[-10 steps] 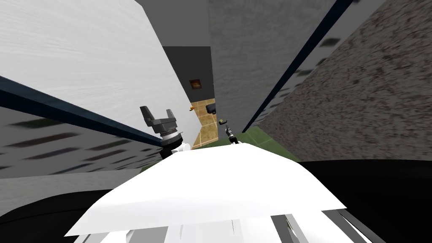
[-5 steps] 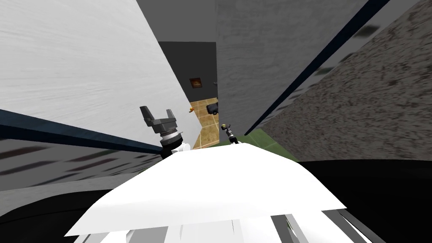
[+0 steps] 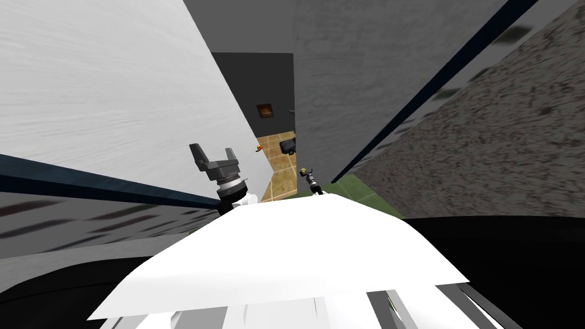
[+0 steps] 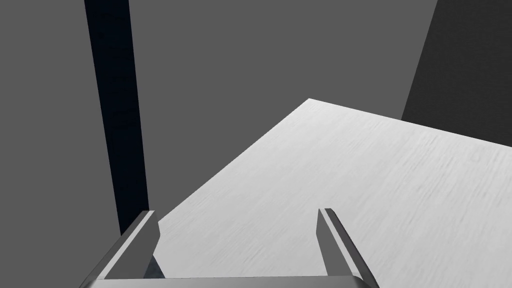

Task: Push the door open

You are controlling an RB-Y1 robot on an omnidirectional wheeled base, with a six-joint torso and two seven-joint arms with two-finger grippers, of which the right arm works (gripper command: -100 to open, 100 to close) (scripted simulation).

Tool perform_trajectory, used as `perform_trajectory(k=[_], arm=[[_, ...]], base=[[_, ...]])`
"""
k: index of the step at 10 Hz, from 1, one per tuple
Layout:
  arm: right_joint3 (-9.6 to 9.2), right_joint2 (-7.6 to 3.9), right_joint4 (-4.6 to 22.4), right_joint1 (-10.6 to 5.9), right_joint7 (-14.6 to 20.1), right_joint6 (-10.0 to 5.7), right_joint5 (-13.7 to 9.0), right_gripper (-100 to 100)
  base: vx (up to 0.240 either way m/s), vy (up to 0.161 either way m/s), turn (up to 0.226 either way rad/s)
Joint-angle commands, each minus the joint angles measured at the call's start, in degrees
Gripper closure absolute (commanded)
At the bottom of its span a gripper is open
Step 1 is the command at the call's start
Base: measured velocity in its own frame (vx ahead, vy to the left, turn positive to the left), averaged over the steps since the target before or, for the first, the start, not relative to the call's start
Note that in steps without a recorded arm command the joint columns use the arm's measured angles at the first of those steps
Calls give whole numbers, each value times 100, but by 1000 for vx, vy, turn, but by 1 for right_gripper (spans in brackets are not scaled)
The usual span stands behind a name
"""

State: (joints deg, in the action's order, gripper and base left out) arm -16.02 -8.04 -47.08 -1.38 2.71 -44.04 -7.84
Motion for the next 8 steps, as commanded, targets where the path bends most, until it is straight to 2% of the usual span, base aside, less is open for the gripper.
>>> perform_trajectory(k=[1, 3, 8], arm=[[-12, 4, 8, 29, 3, -11, 3, 100], [51, 11, 18, -9, -24, -1, -17, 100], [289, 57, 97, -57, -138, -2, -91, 100]], base=[[0, 0, 0], [47, 11, -14], [172, 60, -40]])
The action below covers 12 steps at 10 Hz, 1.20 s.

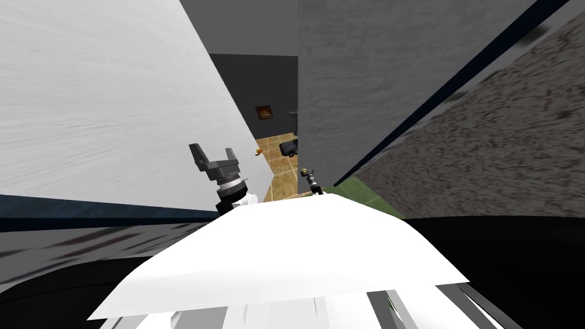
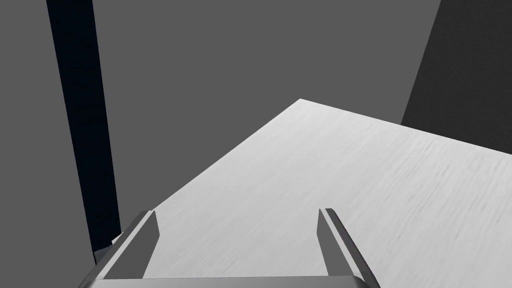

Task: Push the door open

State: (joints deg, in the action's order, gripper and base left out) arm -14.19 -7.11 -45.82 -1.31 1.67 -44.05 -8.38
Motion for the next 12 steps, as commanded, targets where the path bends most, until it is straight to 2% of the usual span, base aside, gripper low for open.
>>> perform_trajectory(k=[1, 5, 12], arm=[[180, -20, -4, -79, -70, -2, -60, 100], [514, 49, 107, -147, -231, -3, -164, 100], [1003, 161, 270, -245, -467, -6, -317, 100]], base=[[188, 104, -93], [199, 108, -82], [144, 87, -74]])
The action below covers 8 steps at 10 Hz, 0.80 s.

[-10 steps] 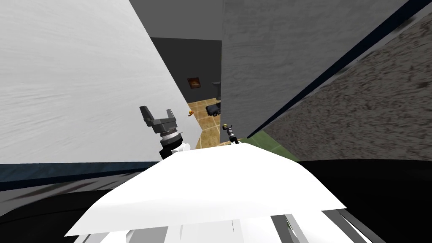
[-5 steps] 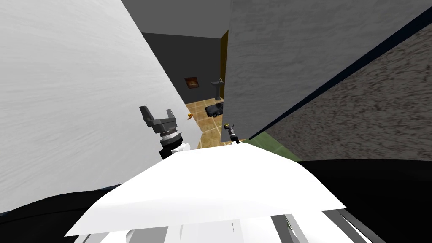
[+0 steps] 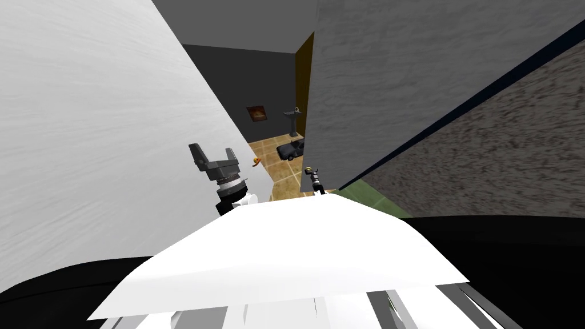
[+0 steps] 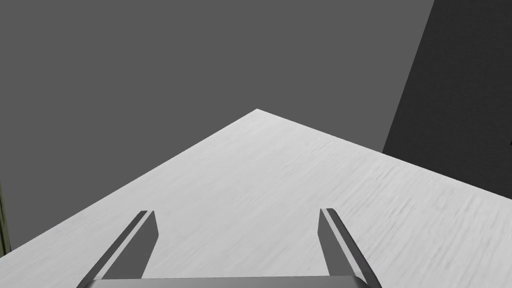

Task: Push the door open

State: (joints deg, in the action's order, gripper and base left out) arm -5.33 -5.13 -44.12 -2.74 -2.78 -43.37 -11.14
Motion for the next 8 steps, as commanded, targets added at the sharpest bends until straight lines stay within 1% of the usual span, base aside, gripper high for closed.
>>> perform_trajectory(k=[1, 3, 6, 8], arm=[[158, -27, 114, -111, -42, -74, -54, 100], [313, 13, 166, -142, -117, -75, -102, 100], [498, 67, 228, -180, -206, -75, -160, 100], [598, 100, 261, -200, -254, -76, -191, 100]], base=[[130, 107, -75], [178, 81, -72], [188, 118, -86], [187, 64, -51]])
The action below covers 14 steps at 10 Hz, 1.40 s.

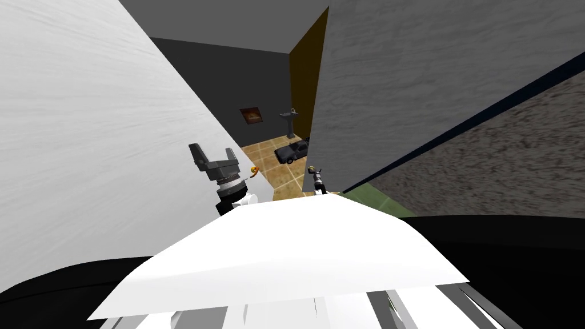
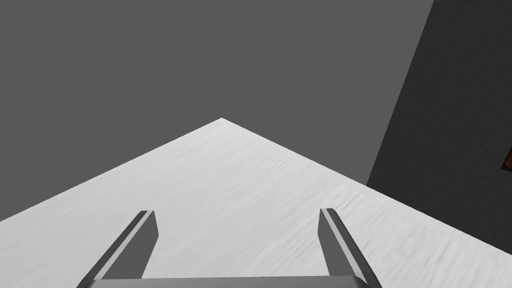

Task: Push the door open

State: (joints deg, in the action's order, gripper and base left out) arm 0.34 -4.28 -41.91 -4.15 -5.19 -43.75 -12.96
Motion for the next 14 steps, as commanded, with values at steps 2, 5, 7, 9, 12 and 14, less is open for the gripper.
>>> perform_trajectory(k=[2, 5, 7, 9, 12, 14], arm=[[45, 5, 44, -27, -13, -24, -14, 100], [243, 25, 51, -69, -293, -85, -99, 100], [345, 105, 56, -86, -447, -111, -143, 100], [423, 196, 60, -99, -565, -132, -176, 100], [612, 565, 70, -132, -853, -182, -257, 100], [623, 595, 85, -117, -860, -163, -263, 100]], base=[[125, 35, -30], [183, 13, -91], [207, 25, -85], [185, 1, -79], [214, 8, -104], [134, 17, -66]])
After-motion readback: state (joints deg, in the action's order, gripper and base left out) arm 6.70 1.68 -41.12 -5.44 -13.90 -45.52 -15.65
